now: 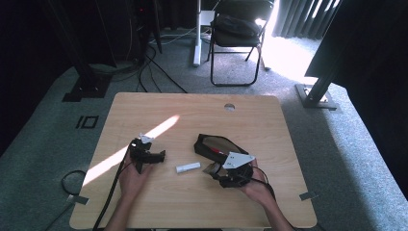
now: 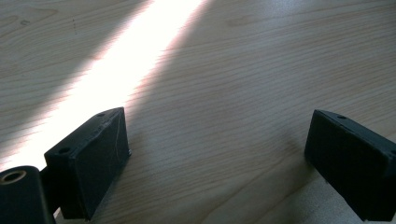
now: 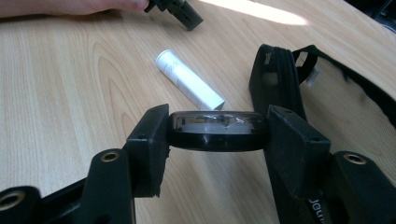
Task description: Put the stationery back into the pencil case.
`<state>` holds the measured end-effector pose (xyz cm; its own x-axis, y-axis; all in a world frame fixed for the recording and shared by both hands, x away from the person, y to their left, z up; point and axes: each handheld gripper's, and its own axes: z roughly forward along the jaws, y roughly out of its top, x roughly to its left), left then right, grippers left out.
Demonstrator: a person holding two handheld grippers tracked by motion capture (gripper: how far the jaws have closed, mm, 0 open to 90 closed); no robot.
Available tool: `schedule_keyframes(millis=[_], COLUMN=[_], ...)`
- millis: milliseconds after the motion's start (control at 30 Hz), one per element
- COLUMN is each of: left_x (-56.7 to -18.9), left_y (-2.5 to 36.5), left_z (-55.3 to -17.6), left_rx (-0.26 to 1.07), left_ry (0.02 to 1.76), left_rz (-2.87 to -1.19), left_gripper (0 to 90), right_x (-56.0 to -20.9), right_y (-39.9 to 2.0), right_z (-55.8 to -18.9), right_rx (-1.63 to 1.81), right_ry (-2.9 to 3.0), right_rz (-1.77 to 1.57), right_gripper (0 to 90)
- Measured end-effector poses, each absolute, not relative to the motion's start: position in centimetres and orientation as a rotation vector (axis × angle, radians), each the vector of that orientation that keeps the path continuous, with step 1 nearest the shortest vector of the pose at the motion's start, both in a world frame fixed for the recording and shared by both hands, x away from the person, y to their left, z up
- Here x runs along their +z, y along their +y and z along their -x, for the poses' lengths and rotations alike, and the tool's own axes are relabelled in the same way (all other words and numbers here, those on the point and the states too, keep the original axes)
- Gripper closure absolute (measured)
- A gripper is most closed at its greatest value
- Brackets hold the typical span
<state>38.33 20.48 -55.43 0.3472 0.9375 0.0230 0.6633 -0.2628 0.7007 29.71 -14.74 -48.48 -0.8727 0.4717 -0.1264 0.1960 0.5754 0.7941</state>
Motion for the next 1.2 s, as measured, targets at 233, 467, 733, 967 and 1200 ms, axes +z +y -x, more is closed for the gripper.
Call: schedule_keyframes(millis=[233,467,733,967,1200], left_x=[-55.4,-55.4,-55.4,-55.4,-55.4], left_y=[20.5,20.5,20.5,20.5,20.5], left_z=[-38.3,-38.3,-38.3,-38.3,-38.3], left_rx=[0.596,0.596,0.596,0.596,0.596], left_ry=[1.391,1.391,1.391,1.391,1.391], left_rz=[-2.018,-2.018,-2.018,-2.018,-2.018], left_gripper=[6.5,6.6,6.5,6.6,6.6], right_x=[-47.9,-47.5,-46.8,-46.3,-45.6], right_y=[-14.9,-15.1,-15.3,-15.5,-15.5], right_z=[-29.9,-30.0,-30.2,-30.4,-30.8], right_rx=[1.211,1.222,1.242,1.254,1.267], right_ry=[2.468,2.455,2.436,2.424,2.413], right_rz=[-0.545,-0.548,-0.549,-0.553,-0.554], right_gripper=[41.3,41.3,41.4,41.3,41.3])
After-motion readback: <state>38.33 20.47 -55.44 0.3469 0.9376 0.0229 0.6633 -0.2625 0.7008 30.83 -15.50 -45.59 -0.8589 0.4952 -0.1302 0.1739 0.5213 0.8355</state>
